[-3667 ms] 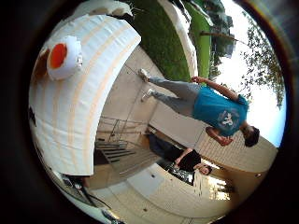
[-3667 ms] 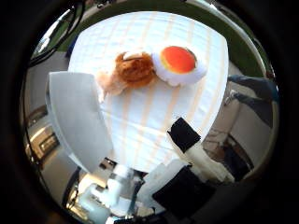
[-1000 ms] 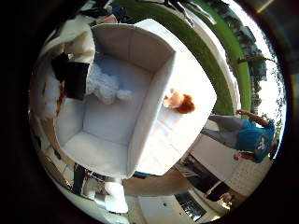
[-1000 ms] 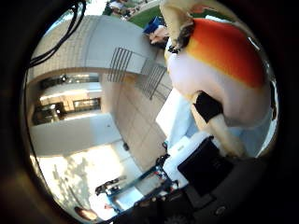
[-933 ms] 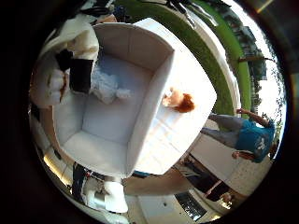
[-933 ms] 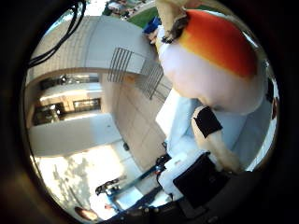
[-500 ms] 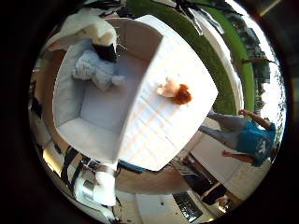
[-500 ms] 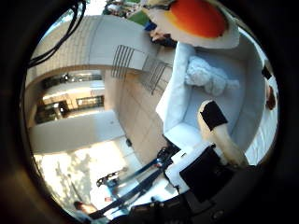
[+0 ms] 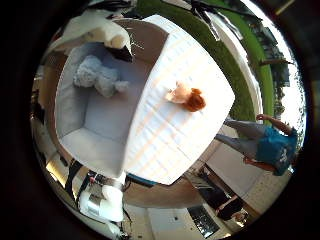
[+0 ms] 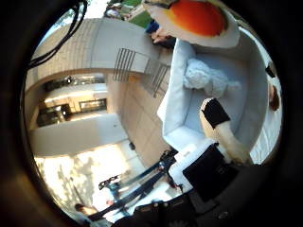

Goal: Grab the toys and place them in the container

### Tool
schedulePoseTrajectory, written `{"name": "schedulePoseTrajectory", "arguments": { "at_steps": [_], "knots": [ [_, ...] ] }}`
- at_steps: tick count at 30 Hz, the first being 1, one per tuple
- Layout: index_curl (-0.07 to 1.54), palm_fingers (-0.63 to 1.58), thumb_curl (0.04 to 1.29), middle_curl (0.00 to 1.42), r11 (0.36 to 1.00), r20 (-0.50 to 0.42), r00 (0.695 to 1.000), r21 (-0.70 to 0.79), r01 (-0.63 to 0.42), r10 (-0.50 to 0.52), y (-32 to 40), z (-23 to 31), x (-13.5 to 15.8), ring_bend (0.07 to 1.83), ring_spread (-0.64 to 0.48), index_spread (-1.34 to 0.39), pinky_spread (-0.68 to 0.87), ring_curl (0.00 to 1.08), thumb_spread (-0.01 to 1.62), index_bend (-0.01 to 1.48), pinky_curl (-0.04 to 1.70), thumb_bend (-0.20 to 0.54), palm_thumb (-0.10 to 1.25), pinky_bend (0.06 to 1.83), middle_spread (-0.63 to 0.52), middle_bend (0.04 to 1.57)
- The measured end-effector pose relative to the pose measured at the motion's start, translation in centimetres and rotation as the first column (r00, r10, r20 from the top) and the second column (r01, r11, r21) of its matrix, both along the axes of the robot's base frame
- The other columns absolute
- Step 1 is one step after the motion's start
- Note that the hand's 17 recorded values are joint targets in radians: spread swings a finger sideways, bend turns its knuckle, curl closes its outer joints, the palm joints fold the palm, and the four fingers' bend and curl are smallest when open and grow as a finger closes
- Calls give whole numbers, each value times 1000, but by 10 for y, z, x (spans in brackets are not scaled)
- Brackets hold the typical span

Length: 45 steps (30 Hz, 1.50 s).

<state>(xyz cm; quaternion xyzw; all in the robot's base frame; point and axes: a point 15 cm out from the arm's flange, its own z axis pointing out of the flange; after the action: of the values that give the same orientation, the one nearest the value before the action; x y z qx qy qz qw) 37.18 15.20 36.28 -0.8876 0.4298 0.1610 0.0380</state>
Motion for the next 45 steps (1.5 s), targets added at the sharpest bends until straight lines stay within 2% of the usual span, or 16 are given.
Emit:
{"name": "schedulePoseTrajectory", "arguments": {
  "at_steps": [3,4,5,8,11,16,20,22,24,26,30,36,39,45],
  "knots": [
    [367,18,512,293,1000,13,1000,6,-10,10,0,0,3,448,314,-420,514,292,1094,481,427,-27,812,783,57,131],
    [358,26,510,302,1000,11,1000,5,-10,10,0,-1,3,442,313,-406,512,289,1094,446,412,-26,814,759,55,179],
    [335,21,509,319,1000,9,1000,5,-10,10,0,-2,3,458,313,-405,512,294,1094,341,404,-27,812,753,51,226],
    [303,54,506,330,1000,12,1000,7,-18,18,-1,-2,3,485,307,-409,507,302,1096,206,378,-29,806,727,45,231],
    [276,96,502,331,1000,12,1000,7,-18,18,-1,-2,3,521,311,-419,508,309,1100,152,363,-27,802,725,43,203],
    [264,35,495,327,1000,32,999,8,3,-4,-7,2,10,496,293,-411,499,313,1107,154,357,-32,783,743,47,170],
    [253,30,480,325,992,111,985,18,129,-130,-48,8,43,484,287,-358,485,307,1125,156,337,-41,713,735,51,179],
    [252,42,476,328,980,175,964,27,199,-200,-74,12,66,479,282,-334,482,305,1129,163,328,-35,701,719,52,188],
    [254,72,472,332,961,254,928,18,276,-271,-112,15,90,476,282,-313,471,303,1132,173,314,-33,690,694,47,195],
    [258,87,468,337,949,307,910,-53,309,-279,-147,13,104,467,272,-291,460,302,1127,174,300,-35,672,665,45,194],
    [263,81,457,344,913,355,905,-240,330,-234,-206,3,126,440,266,-276,426,300,1129,171,276,-37,645,601,43,195],
    [251,98,419,346,867,263,916,-324,378,-301,-247,-63,143,427,264,-254,419,299,1148,152,258,-40,581,574,42,188],
    [247,105,402,344,852,174,922,-354,387,-346,-252,-128,152,428,273,-236,424,300,1155,151,254,-37,562,577,48,183],
    [244,115,385,343,854,100,935,-383,352,-341,-236,-186,168,422,277,-202,427,302,1159,161,248,-30,555,573,52,185]
  ]
}}
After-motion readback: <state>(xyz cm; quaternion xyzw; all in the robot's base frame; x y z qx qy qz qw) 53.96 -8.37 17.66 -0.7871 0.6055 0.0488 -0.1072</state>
